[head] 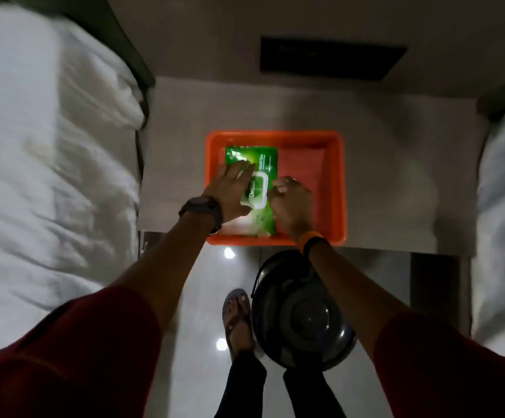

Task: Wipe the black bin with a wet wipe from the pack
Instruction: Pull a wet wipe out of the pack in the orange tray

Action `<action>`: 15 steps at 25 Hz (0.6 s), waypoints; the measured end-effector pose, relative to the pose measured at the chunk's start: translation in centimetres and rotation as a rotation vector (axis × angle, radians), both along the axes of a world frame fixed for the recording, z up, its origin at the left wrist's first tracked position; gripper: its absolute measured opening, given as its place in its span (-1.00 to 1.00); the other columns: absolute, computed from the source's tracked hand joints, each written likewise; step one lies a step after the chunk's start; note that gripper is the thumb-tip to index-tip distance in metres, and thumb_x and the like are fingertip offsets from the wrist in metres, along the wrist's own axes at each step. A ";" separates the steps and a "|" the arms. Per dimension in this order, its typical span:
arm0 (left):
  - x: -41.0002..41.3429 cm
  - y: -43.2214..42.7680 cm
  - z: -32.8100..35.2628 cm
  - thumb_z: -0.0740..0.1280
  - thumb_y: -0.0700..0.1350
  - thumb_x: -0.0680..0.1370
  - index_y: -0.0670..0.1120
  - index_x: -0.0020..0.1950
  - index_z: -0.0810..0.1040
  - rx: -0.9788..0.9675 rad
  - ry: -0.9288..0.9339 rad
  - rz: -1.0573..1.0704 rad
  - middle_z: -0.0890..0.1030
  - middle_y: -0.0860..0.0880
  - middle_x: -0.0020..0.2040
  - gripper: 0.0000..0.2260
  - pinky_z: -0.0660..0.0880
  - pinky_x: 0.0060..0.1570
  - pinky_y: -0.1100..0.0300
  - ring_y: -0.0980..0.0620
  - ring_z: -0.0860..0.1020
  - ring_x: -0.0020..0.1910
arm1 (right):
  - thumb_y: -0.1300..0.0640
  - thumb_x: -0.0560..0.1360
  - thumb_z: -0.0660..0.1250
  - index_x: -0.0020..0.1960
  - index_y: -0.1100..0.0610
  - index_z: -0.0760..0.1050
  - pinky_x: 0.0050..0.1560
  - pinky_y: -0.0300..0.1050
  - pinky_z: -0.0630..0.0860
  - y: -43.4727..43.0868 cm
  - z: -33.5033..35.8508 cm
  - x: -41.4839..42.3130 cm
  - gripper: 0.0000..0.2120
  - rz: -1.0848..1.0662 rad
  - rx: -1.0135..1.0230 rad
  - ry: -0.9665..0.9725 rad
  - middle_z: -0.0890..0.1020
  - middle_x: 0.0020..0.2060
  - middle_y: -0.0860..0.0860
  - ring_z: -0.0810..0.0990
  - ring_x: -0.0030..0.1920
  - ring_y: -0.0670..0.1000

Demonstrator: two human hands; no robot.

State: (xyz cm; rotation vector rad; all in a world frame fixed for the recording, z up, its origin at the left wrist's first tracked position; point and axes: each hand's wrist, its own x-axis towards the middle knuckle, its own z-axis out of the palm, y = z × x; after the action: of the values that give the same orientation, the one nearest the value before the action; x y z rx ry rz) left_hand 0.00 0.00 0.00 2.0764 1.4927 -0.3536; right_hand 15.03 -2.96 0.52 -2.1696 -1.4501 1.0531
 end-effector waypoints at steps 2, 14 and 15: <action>0.2 0.4 -2.9 0.53 0.07 0.38 -0.08 0.57 0.13 0.023 -0.027 -0.028 0.16 -0.18 0.58 -0.11 0.14 0.52 -0.09 -0.28 0.14 0.53 | 0.16 0.38 0.20 -0.10 0.19 0.61 -0.22 -0.24 0.28 -0.2 -2.8 -0.6 -0.76 0.008 0.021 -0.048 0.71 -0.09 0.18 0.66 -0.06 0.19; 0.6 0.3 -3.0 0.65 0.01 0.21 -0.09 0.44 0.36 0.207 -0.121 0.039 0.46 -0.16 0.35 -0.13 0.42 0.26 -0.02 -0.25 0.47 0.23 | 0.25 0.31 0.28 0.18 0.14 0.59 -0.10 -0.20 0.43 -3.3 -3.1 -2.3 -0.57 -0.136 0.178 0.007 0.66 0.13 0.05 0.66 0.01 0.12; 0.6 0.4 -2.8 0.65 0.02 0.21 -0.09 0.43 0.36 0.202 -0.136 0.047 0.48 -0.15 0.33 -0.14 0.42 0.24 -0.01 -0.24 0.49 0.21 | 0.26 0.29 0.28 0.14 0.12 0.57 -0.10 -0.18 0.46 -3.3 -2.9 -2.3 -0.57 -0.095 0.198 0.023 0.66 0.11 0.03 0.65 0.01 0.10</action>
State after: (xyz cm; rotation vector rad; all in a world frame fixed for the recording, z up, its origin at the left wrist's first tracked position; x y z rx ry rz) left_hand 0.60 0.37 -2.81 2.1677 1.5456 -0.0440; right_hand 12.68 -6.30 -2.34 -2.0576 -1.3640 0.8609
